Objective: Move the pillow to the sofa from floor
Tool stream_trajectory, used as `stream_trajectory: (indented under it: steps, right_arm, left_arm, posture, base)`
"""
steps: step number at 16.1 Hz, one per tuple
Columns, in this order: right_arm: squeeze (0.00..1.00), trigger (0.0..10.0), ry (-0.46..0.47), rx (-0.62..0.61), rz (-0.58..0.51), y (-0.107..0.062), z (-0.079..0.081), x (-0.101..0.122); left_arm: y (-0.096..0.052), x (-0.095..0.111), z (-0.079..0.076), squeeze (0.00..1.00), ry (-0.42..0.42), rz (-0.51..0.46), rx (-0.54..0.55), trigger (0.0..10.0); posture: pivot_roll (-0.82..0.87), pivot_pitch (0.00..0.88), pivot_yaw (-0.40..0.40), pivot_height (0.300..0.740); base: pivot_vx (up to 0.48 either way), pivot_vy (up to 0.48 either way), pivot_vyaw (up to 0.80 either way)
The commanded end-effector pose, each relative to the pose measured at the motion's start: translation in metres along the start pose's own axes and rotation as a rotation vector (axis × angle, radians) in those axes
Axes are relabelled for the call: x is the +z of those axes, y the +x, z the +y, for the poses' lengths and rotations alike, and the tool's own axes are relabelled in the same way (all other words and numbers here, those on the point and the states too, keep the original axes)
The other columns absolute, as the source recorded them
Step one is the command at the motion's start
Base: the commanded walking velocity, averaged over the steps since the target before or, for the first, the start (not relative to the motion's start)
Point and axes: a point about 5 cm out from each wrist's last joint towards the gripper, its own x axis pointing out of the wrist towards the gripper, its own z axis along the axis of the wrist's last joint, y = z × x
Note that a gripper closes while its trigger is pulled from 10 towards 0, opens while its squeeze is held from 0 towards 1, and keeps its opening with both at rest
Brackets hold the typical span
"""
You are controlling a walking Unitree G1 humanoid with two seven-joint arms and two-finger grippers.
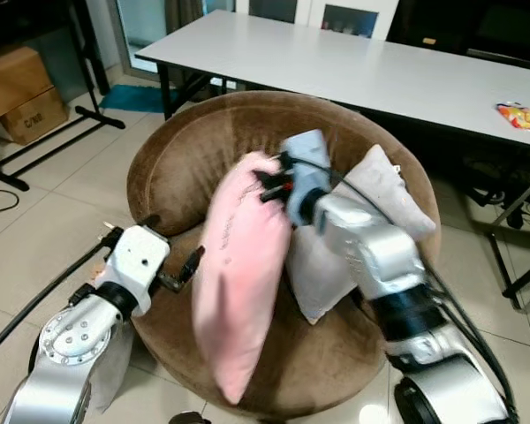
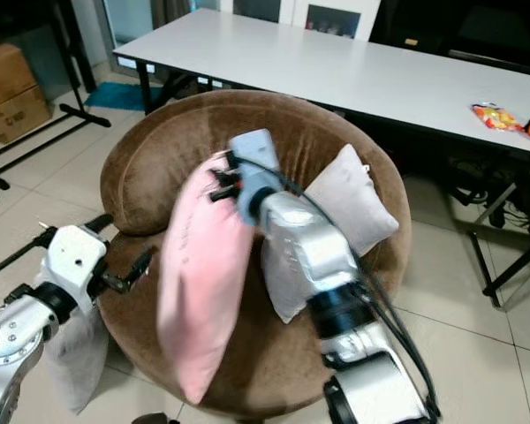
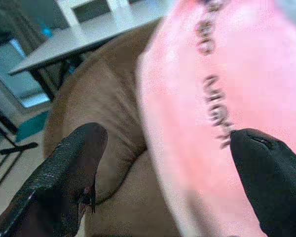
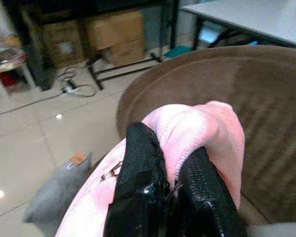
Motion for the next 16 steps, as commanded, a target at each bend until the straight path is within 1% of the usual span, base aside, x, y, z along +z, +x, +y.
stream_trajectory:
  steps: [1,2,3,4,5,6,7,8,9,10,12,13,15,16]
  right_arm:
    - [0.00,10.0,-0.017,0.038,-0.123,0.006,0.006,0.030]
    - [0.00,10.0,0.110,0.064,-0.201,0.011,0.010,0.041]
    - [0.00,10.0,0.197,0.054,-0.237,0.014,0.006,0.045]
    - [0.00,10.0,0.255,-0.006,-0.237,0.017,-0.008,0.039]
    - [0.00,10.0,0.344,-0.085,-0.222,0.018,-0.026,0.026]
    - [0.00,10.0,0.397,-0.166,-0.179,0.016,-0.043,0.007]
    - [0.00,10.0,0.396,-0.250,-0.122,0.012,-0.057,-0.013]
    - [0.00,10.0,0.412,-0.291,-0.073,0.010,-0.064,-0.028]
    - [0.00,10.0,0.383,-0.322,-0.014,0.008,-0.067,-0.041]
    - [0.00,10.0,0.330,-0.373,0.079,0.003,-0.072,-0.062]
    - [0.00,10.0,0.278,-0.420,0.137,-0.002,-0.078,-0.076]
    - [0.00,10.0,0.260,-0.420,0.129,-0.001,-0.079,-0.075]
    - [0.00,10.0,0.266,-0.418,0.124,-0.001,-0.080,-0.075]
    - [0.00,10.0,0.266,-0.411,0.143,-0.002,-0.081,-0.081]
  left_arm:
    - [-0.002,0.004,-0.003,0.00,0.003,-0.010,-0.028,10.0]
    - [-0.003,0.004,-0.004,0.00,0.005,-0.008,-0.032,10.0]
    - [-0.004,0.004,-0.004,0.00,0.005,-0.007,-0.033,10.0]
    - [-0.005,0.003,-0.005,0.00,0.004,-0.004,-0.036,10.0]
    - [-0.007,0.003,-0.005,0.00,0.001,-0.001,-0.038,10.0]
    - [-0.008,0.003,-0.006,0.00,-0.006,0.002,-0.048,10.0]
    - [-0.008,0.002,-0.007,0.00,-0.010,0.006,-0.055,10.0]
    - [-0.009,0.002,-0.008,0.00,-0.013,0.010,-0.062,10.0]
    - [-0.009,0.001,-0.009,0.00,-0.016,0.014,-0.071,10.0]
    - [-0.009,0.000,-0.011,0.00,-0.022,0.020,-0.083,10.0]
    - [-0.010,0.000,-0.012,0.00,-0.031,0.021,-0.095,10.0]
    - [-0.011,0.001,-0.012,0.00,-0.044,0.016,-0.104,10.0]
    - [-0.013,0.001,-0.012,0.00,-0.058,0.012,-0.118,10.0]
    - [-0.013,0.001,-0.012,0.00,-0.062,0.009,-0.121,10.0]
  posture:
    - [0.04,0.000,-0.054,0.740]
    - [0.05,0.000,-0.062,0.740]
    - [0.05,0.000,-0.066,0.740]
    - [0.06,0.000,-0.072,0.740]
    - [0.06,0.000,-0.073,0.740]
    - [0.06,0.000,-0.075,0.740]
    - [0.06,0.000,-0.075,0.740]
    - [0.06,0.000,-0.072,0.740]
    - [0.05,0.000,-0.071,0.740]
    - [0.05,0.000,-0.071,0.740]
    - [0.05,0.000,-0.067,0.740]
    - [0.06,0.000,-0.069,0.740]
    - [0.05,0.000,-0.067,0.740]
    - [0.05,0.000,-0.067,0.740]
  base:
    - [0.000,0.000,0.00]
    - [0.000,0.000,0.00]
    - [0.000,0.000,0.00]
    - [0.000,0.000,0.00]
    - [0.000,0.000,0.00]
    - [0.000,0.000,0.00]
    - [0.000,0.000,0.00]
    - [0.000,0.000,0.00]
    - [0.000,0.000,0.00]
    - [0.000,0.000,0.00]
    - [0.000,0.000,0.00]
    - [0.000,0.000,0.00]
    - [0.000,0.000,0.00]
    - [0.000,0.000,0.00]
